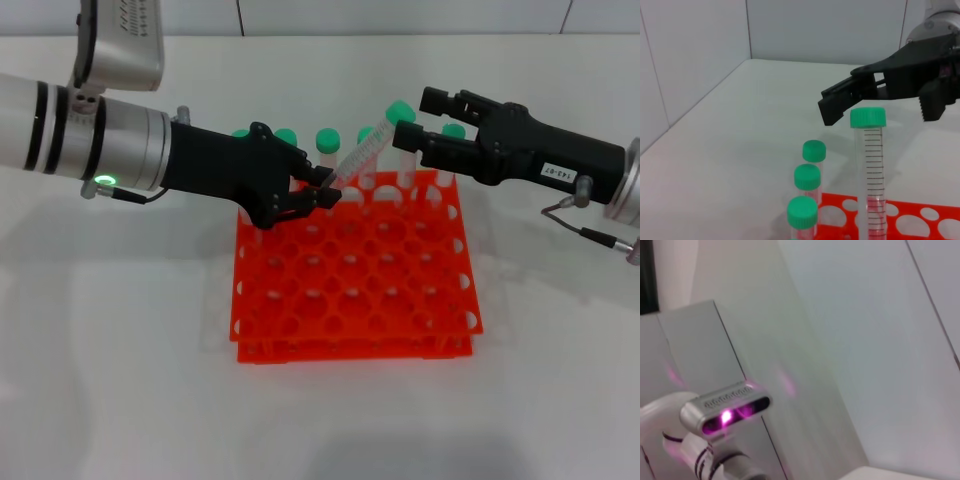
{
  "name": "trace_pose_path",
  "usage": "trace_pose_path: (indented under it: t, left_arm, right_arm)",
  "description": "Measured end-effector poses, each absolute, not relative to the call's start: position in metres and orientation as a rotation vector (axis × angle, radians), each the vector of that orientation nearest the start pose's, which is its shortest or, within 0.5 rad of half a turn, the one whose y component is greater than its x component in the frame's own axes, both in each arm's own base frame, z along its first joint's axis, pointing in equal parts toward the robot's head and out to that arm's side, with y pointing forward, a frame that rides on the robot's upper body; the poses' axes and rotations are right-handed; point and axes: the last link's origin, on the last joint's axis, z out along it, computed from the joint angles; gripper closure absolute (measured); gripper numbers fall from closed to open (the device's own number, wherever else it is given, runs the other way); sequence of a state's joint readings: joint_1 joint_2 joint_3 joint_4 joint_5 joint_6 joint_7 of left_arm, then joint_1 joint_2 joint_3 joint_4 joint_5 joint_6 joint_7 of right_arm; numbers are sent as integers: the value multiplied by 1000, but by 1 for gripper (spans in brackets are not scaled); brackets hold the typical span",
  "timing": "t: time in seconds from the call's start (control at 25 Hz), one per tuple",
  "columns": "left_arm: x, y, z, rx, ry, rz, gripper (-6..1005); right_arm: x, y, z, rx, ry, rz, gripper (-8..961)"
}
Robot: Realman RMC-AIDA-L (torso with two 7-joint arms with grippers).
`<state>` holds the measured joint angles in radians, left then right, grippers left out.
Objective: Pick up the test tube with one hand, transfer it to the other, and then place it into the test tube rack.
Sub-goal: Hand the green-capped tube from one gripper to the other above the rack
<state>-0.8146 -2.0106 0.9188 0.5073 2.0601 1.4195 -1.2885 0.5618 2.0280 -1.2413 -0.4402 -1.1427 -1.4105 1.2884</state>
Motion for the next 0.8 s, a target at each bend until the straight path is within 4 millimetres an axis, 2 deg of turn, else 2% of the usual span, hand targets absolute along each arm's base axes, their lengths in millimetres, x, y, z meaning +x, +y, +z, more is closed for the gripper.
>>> trace_pose_path:
  t: [0.6, 0.8]
  left_arm:
    - [-197, 384, -32, -2980, -147, -368, 811]
    - [-196, 385, -33, -2981, -143, -369, 812]
  right_arm:
    - [195, 350, -44, -2506, 604, 1245, 99]
    - [194, 349, -46, -2490, 585, 1254, 98]
